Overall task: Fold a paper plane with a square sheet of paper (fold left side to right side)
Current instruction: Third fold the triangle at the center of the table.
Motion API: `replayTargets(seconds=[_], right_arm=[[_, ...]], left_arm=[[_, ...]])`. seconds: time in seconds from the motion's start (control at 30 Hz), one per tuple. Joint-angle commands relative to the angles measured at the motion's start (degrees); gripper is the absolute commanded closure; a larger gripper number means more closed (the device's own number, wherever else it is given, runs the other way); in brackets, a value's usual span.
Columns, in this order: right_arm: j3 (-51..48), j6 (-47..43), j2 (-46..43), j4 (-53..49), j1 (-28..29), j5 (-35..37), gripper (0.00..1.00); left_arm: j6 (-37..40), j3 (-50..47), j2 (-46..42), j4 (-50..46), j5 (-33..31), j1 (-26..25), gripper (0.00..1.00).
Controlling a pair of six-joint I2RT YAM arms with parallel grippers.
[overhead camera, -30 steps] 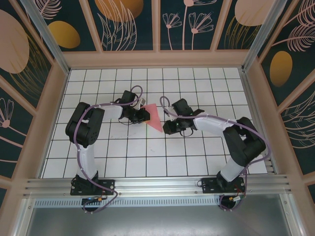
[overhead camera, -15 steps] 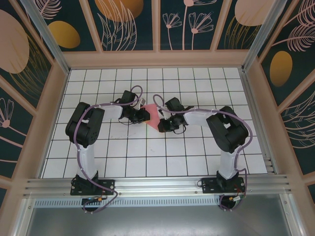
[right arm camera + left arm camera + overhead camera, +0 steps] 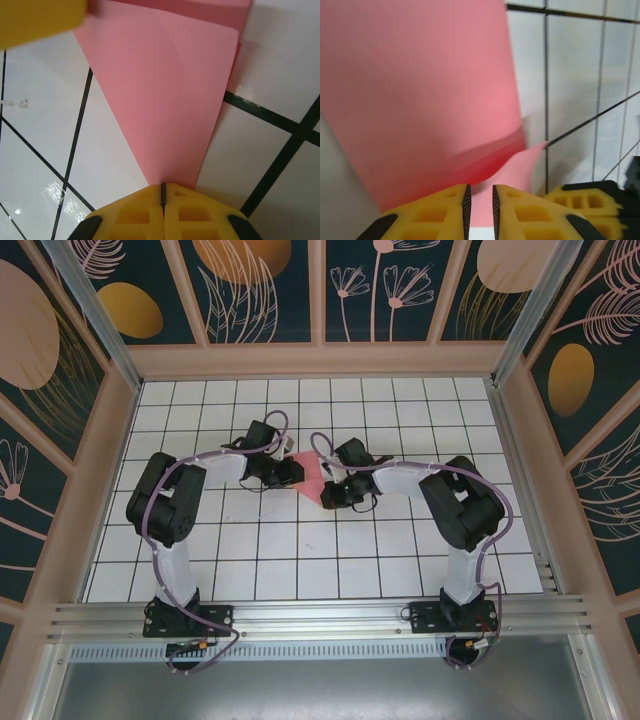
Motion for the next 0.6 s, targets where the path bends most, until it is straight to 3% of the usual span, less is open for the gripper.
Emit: replayTargets(seconds=[0.0, 0.27, 0.57], right_arm=[[-1.44, 0.59, 2.76, -5.17, 0.51, 5.86, 0.92], [-1.26, 0.88, 2.96, -5.17, 0.69, 6.52, 0.92], [-1.8, 1.23, 2.91, -4.63, 0.95, 6.63, 0.93]], left_arm=[[-0.79, -1.77, -5.26, -1.38, -0.73, -1.33, 0.78], [-7.15, -7.5, -6.74, 5.71, 0.27, -6.19, 0.8], [-13.0, -7.63, -2.95, 11.77, -0.85, -8.22, 0.83]])
